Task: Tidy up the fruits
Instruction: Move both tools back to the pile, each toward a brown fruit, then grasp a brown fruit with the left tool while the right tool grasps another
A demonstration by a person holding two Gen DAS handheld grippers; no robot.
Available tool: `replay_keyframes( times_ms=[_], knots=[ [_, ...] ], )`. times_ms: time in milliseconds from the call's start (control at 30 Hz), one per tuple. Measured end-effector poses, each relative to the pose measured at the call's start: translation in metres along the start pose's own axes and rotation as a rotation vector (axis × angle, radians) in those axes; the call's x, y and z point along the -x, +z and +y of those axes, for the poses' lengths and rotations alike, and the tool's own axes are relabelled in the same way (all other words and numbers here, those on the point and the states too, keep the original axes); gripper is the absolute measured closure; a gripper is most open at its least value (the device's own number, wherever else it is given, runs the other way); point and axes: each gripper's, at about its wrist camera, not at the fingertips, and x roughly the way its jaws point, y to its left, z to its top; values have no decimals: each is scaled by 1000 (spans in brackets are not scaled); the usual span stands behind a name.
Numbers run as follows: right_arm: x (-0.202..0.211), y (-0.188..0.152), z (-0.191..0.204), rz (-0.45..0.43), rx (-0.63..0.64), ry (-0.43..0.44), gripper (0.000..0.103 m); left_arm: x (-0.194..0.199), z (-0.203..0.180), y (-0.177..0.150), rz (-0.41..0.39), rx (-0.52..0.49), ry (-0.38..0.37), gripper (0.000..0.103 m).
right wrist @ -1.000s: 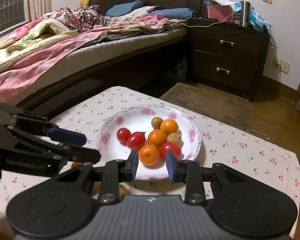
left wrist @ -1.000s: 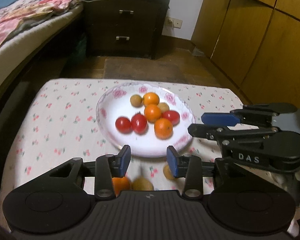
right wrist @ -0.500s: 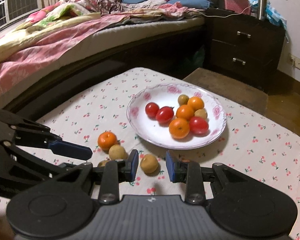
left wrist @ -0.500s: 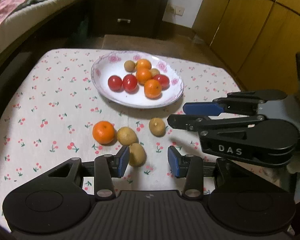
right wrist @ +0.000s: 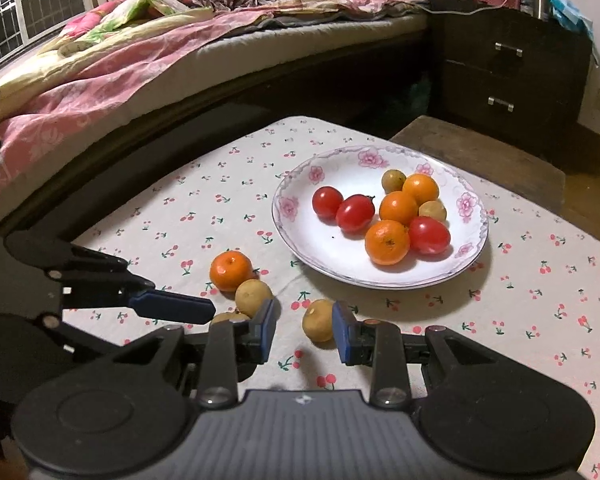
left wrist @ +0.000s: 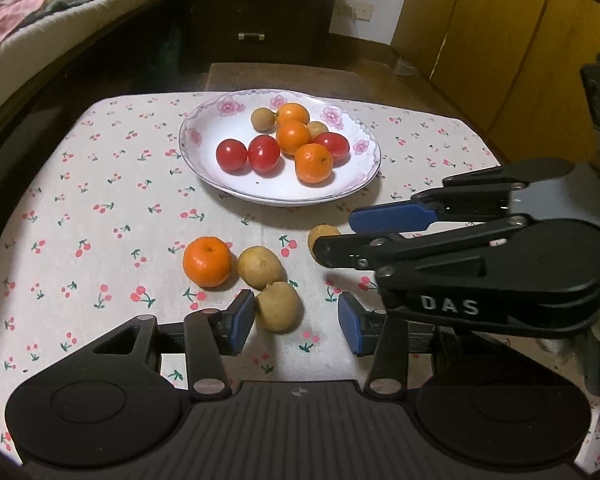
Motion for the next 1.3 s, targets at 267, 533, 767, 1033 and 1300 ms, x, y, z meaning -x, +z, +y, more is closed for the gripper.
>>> replay_keyframes(
  times_ms=[267, 533, 767, 1033, 1300],
  knots=[
    [-13, -2, -6, 34, -12, -11, 47, -7, 3, -1, 5, 7, 13, 46],
    [-14, -1, -6, 32, 0, -21, 53, -7, 2, 0, -9, -1, 17, 56],
    [-11, 0, -3, 32, 12, -10, 58, 1, 3, 2, -15, 0, -7, 69],
    [-18, 2, 0, 50, 14, 1, 57, -1, 1, 1, -8, -18, -6, 60],
    [-24, 9, -6, 43, -44, 27, 48, -3, -2, -2, -2, -34, 0, 51]
  ],
)
